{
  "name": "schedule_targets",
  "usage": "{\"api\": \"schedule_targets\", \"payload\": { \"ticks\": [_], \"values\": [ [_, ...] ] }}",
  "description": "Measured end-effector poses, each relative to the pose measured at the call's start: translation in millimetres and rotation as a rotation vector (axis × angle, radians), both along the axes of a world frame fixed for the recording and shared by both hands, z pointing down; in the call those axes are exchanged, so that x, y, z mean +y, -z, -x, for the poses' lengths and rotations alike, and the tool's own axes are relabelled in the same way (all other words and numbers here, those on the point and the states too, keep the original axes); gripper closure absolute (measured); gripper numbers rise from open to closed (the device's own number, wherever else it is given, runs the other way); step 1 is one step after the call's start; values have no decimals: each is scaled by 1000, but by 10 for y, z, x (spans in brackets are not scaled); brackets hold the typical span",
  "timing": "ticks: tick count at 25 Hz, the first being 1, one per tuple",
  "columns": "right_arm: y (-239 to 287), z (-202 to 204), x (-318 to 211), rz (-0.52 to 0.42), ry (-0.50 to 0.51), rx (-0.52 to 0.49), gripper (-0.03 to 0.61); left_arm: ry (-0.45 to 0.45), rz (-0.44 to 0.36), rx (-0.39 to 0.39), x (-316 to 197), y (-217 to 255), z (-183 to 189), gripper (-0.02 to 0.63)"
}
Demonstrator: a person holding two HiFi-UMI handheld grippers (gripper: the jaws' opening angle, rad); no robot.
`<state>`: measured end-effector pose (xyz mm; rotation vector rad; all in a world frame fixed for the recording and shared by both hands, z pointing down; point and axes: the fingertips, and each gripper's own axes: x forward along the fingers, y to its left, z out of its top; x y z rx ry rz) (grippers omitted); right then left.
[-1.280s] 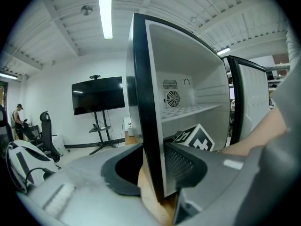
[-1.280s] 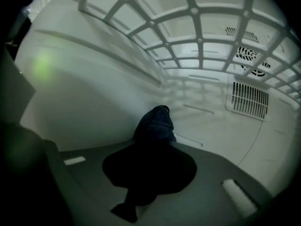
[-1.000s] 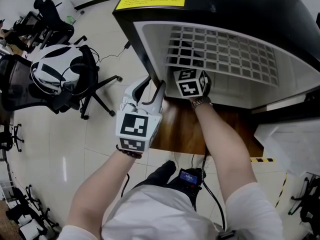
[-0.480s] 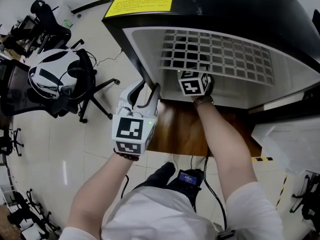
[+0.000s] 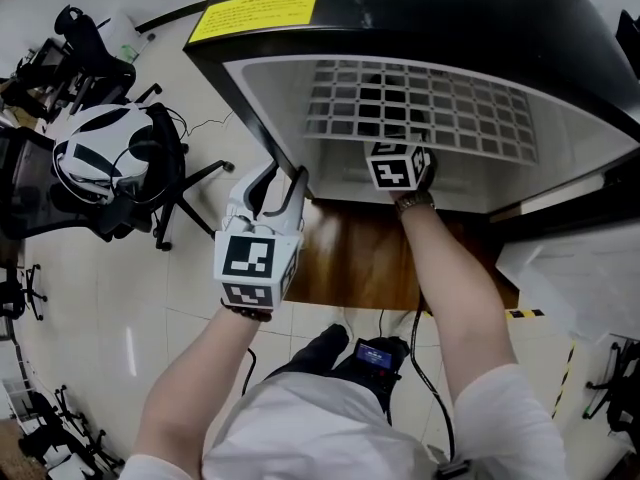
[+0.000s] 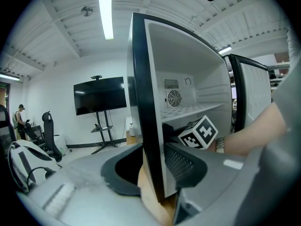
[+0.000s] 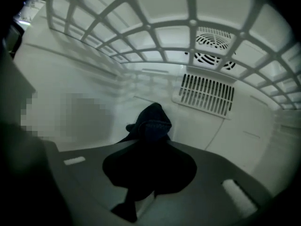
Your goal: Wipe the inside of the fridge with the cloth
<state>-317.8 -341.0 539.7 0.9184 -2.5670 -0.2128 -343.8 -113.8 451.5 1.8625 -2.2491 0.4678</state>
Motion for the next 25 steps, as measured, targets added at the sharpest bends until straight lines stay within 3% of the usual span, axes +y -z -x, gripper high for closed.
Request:
{"api": "schedule_targets", "payload": {
  "ticks": [25],
  "values": [
    [-17, -1004, -609, 0, -217, 34, 522, 20, 3, 1, -3, -4, 29, 473]
  ]
}}
